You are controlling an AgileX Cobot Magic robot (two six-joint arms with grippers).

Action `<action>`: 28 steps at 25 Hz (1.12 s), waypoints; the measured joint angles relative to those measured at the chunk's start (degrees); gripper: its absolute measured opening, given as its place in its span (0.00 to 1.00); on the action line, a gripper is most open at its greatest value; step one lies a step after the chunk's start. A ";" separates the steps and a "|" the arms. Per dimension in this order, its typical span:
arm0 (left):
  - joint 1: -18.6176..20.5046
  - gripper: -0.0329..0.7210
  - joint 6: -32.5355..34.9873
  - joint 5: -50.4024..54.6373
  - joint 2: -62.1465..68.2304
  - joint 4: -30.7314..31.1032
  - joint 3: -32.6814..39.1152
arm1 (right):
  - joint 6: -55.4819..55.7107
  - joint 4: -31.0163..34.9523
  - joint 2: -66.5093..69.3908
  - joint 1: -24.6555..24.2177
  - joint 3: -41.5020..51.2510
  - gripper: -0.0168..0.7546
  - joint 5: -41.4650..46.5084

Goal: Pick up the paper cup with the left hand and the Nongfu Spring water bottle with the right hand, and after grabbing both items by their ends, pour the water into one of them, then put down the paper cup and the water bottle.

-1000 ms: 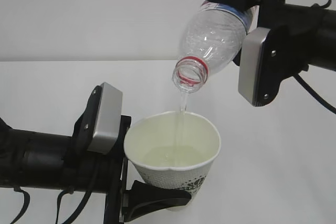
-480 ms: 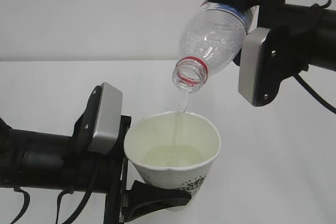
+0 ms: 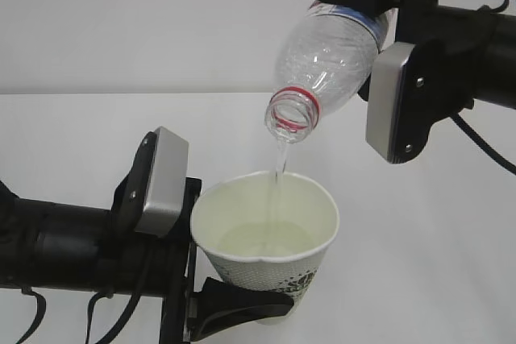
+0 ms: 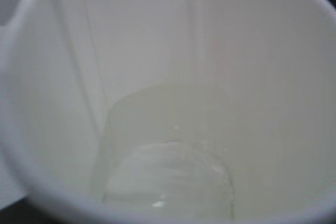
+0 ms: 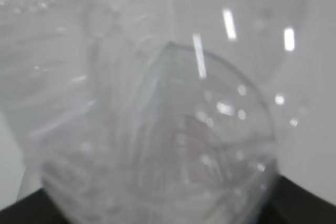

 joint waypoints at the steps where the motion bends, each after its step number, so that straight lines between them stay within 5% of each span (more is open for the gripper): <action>1: 0.00 0.70 0.00 0.00 0.00 0.00 0.00 | -0.08 0.10 0.00 0.00 0.00 0.60 0.00; 28: 0.00 0.70 0.00 0.00 0.00 0.00 0.00 | -0.95 0.10 0.00 0.00 0.00 0.60 -0.10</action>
